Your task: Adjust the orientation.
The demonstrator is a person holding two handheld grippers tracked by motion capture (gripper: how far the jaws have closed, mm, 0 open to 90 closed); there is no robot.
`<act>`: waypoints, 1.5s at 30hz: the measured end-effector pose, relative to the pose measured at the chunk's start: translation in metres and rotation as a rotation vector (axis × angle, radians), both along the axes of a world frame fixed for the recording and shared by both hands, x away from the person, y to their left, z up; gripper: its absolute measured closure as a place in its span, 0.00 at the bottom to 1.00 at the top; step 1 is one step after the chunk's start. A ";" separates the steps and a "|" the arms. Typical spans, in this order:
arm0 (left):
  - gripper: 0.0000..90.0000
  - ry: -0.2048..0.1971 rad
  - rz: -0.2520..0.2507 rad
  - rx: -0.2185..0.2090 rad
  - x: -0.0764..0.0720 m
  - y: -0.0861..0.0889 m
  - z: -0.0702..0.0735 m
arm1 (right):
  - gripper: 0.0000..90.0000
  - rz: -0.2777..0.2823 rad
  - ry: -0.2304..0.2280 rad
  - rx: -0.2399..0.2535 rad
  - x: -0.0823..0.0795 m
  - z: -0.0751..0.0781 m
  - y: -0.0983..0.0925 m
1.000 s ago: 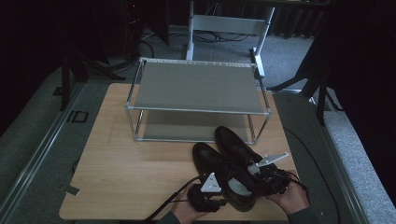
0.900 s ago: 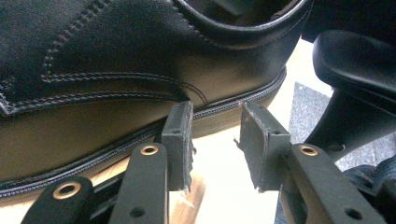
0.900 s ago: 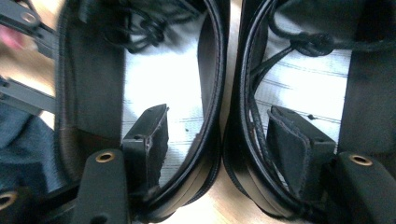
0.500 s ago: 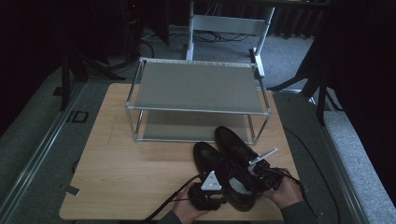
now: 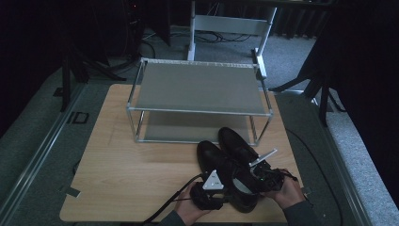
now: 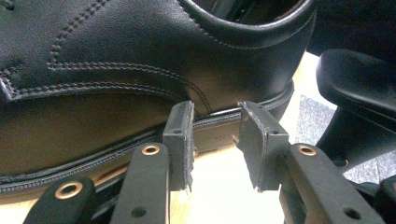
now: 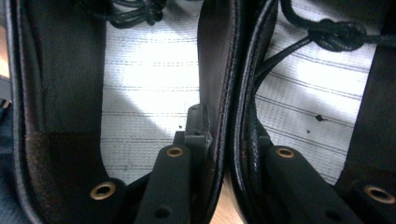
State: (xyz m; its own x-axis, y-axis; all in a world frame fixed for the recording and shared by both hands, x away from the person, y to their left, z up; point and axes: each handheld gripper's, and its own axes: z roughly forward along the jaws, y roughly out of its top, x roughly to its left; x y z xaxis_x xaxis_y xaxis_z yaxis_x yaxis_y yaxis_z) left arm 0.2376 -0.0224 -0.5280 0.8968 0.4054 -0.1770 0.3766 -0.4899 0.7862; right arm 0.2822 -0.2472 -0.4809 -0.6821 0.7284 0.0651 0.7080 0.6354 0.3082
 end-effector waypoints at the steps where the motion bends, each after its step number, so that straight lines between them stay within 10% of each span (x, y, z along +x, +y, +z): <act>1: 0.72 0.000 -0.001 -0.003 0.000 0.000 0.000 | 0.88 -0.003 -0.003 0.004 0.000 0.000 0.000; 28: 0.69 -0.060 0.072 -0.038 0.003 0.016 0.016 | 0.90 -0.138 -0.175 0.187 -0.004 0.009 -0.001; 39: 0.69 -0.117 0.292 -0.005 0.024 0.060 0.023 | 0.90 -0.137 -0.193 0.231 0.009 0.012 0.015; 45: 0.70 -0.109 0.326 0.010 0.034 0.062 0.020 | 0.90 -0.147 -0.208 0.262 0.012 0.014 0.017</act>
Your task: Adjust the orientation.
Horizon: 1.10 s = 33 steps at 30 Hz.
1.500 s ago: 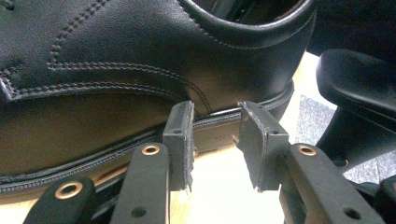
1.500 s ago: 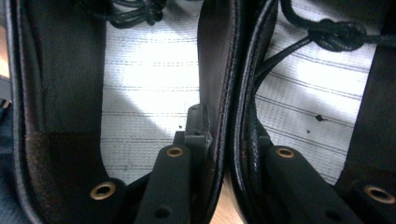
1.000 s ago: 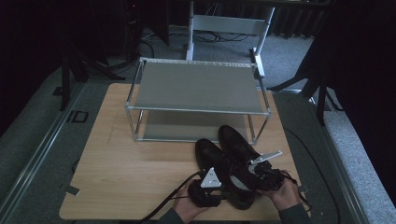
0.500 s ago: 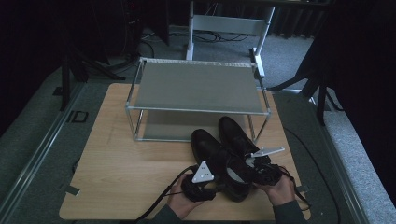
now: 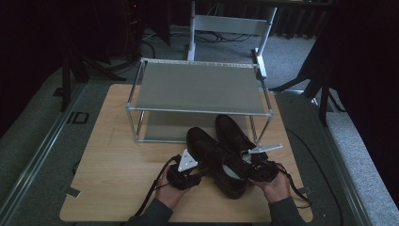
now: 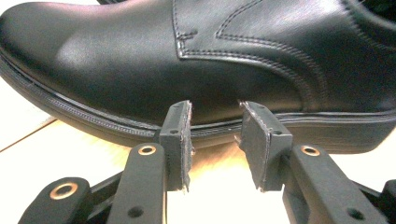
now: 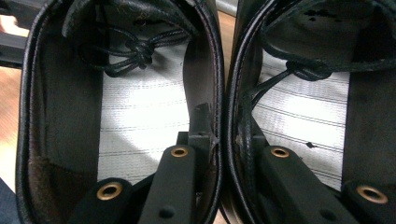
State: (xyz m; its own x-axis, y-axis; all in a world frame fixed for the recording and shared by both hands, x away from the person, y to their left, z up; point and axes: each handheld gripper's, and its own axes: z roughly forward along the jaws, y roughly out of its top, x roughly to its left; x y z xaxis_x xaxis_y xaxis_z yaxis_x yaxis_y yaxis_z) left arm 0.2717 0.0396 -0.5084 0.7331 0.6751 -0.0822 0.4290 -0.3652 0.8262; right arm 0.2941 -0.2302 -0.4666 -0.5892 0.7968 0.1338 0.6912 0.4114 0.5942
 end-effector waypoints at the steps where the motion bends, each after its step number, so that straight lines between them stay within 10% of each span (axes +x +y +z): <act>1: 0.70 -0.001 0.005 0.001 0.001 -0.001 0.000 | 0.90 0.002 0.001 -0.001 0.001 0.000 0.001; 33: 0.72 0.030 0.097 -0.077 0.043 0.007 -0.001 | 0.90 -0.047 -0.080 -0.044 0.021 0.008 0.028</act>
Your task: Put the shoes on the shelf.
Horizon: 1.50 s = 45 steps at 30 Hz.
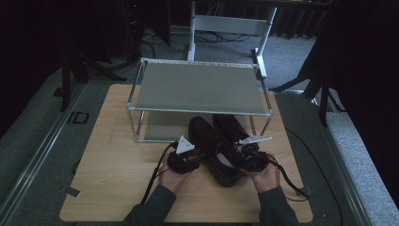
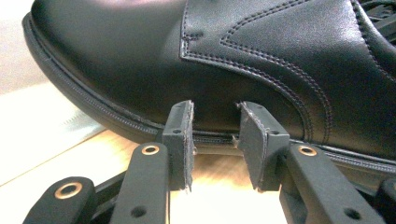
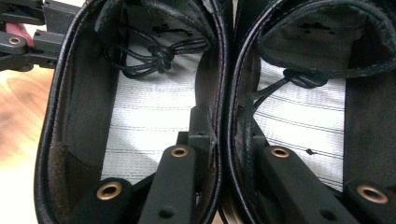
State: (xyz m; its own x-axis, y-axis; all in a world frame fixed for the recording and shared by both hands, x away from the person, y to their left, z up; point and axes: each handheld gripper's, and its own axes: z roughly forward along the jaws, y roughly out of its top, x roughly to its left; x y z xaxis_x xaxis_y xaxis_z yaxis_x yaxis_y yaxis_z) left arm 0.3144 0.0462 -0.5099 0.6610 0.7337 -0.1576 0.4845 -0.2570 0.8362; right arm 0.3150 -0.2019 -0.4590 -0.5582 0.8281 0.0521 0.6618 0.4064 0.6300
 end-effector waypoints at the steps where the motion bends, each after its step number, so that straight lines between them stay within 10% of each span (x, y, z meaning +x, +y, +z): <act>1: 0.72 -0.001 0.004 0.001 0.001 0.000 0.000 | 0.90 -0.007 -0.002 0.002 0.001 0.000 0.001; 24: 0.74 0.007 0.124 0.036 0.026 -0.005 -0.011 | 0.90 -0.073 -0.042 -0.057 0.023 -0.008 0.023; 45: 0.79 -0.004 0.237 0.067 0.042 -0.004 -0.009 | 0.90 -0.129 -0.061 0.017 0.041 -0.017 0.035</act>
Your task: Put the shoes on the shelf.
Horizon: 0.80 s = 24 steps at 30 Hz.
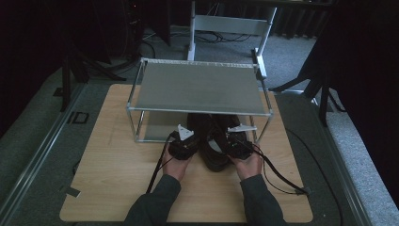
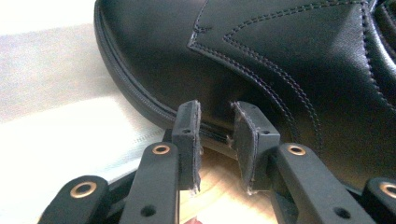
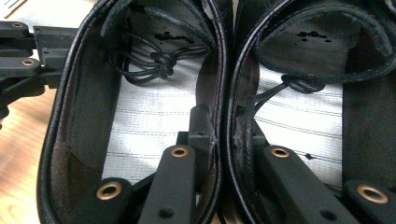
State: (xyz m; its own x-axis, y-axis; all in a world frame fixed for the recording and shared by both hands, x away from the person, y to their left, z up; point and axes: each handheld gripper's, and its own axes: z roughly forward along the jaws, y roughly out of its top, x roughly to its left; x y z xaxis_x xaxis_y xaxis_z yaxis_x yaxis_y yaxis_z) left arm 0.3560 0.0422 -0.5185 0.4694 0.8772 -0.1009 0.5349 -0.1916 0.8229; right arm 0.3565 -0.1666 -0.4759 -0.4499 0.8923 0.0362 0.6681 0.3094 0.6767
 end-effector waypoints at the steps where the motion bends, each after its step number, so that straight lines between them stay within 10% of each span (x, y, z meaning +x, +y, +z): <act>1: 0.80 -0.005 0.008 0.002 0.001 0.000 -0.001 | 0.90 -0.003 -0.005 -0.008 0.000 0.000 0.002; 24: 0.88 -0.009 0.071 0.033 0.018 -0.005 -0.003 | 0.90 -0.121 -0.078 0.046 0.023 -0.016 0.020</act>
